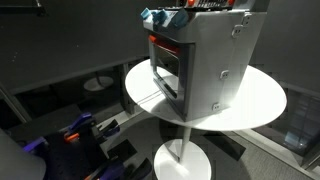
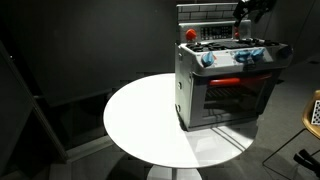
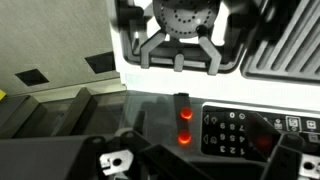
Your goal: Press the top right orange button on the stove
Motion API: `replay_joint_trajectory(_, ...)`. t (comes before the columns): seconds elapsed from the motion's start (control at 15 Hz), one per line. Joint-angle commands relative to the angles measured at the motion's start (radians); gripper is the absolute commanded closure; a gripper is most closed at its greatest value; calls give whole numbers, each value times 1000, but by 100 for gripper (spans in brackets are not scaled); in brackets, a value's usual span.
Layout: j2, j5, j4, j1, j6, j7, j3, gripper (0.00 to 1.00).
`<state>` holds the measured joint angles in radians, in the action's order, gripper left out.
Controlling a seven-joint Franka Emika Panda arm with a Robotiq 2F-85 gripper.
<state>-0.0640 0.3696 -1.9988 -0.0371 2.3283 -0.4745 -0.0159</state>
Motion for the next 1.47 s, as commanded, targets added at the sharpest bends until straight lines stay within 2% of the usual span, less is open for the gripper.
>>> replay_joint_trajectory(0.0,-107,-119,-76,18,-101,78,17,0)
replay_joint_trajectory(0.4,-236,-303,-147,36,-315,142,36,0)
replay_joint_trajectory(0.67,-311,-362,-201,42,-422,163,49,0)
replay_joint_trajectory(1.07,-399,-385,-328,49,-465,171,77,0)
replay_joint_trajectory(1.4,-426,-394,-383,51,-463,185,85,0)
